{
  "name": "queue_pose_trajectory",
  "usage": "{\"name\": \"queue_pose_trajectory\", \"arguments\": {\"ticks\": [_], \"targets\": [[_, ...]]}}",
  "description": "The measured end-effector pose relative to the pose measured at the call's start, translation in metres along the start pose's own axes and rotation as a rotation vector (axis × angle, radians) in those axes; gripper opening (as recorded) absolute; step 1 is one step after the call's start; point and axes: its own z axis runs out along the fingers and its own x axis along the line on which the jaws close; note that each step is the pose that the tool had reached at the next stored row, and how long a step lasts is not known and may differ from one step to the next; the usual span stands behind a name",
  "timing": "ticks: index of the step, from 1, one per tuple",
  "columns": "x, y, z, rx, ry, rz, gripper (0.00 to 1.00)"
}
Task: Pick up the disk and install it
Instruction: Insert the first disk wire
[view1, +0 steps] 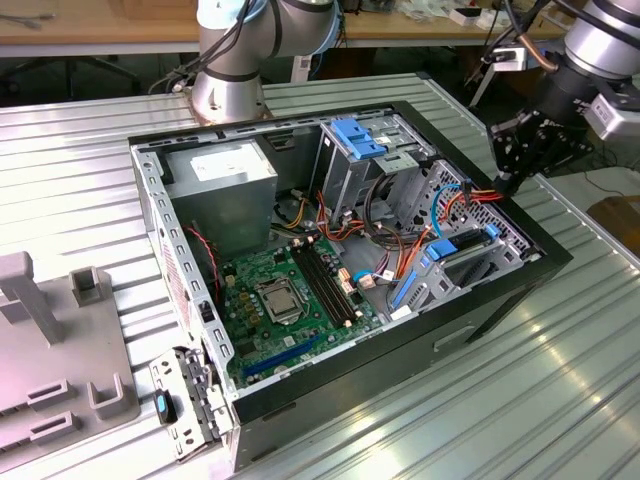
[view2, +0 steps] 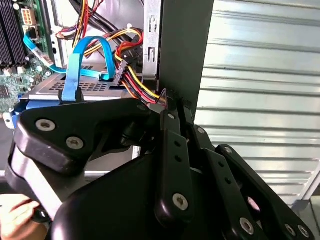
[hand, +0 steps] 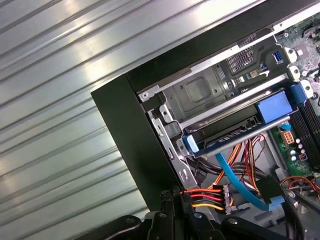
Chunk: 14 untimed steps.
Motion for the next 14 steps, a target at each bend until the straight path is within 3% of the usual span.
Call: {"name": "queue_pose_trajectory", "arguments": {"ticks": [8,9,10,12,14], "targets": [[-0.0007,0.0004,0.0002,-0.0057,0.0064,0.104,0.17],[-0.0024,0.0011,0.0000,-0.0060,0.0067,0.110,0.17],[-0.0093,0.0045,-0.0005,-0.0060,0.0067,0.110,0.17],[-0.0161,0.0078,-0.0010,-0.0060,0.0068,0.110,0.17],[-0.0189,0.0092,-0.0007,-0.0072,0.0080,0.134,0.17]]}}
